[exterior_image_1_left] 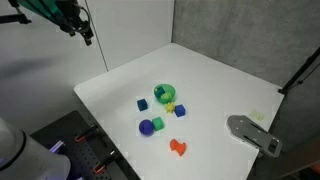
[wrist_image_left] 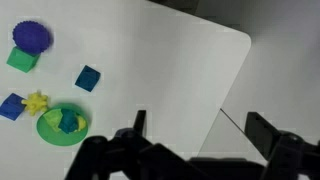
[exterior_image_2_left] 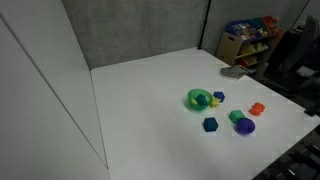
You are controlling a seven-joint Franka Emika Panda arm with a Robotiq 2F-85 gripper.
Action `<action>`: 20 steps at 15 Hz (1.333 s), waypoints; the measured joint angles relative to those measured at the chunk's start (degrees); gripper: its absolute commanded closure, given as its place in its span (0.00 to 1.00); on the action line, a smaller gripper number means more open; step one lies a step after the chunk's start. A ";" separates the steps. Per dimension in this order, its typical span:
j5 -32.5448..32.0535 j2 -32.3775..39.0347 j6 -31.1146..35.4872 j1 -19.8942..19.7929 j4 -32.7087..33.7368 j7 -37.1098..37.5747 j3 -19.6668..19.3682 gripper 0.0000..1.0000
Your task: Pick up the blue block from the left side of the table and put it in the green bowl
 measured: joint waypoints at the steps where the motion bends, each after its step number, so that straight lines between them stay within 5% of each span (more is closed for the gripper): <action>1: 0.00 0.00 0.00 0.00 0.00 0.00 0.00 0.00; 10: -0.40 3.00 1.63 -0.90 0.45 0.00 0.47 0.00; 20: -7.84 29.18 14.67 -6.21 8.49 5.88 0.84 0.00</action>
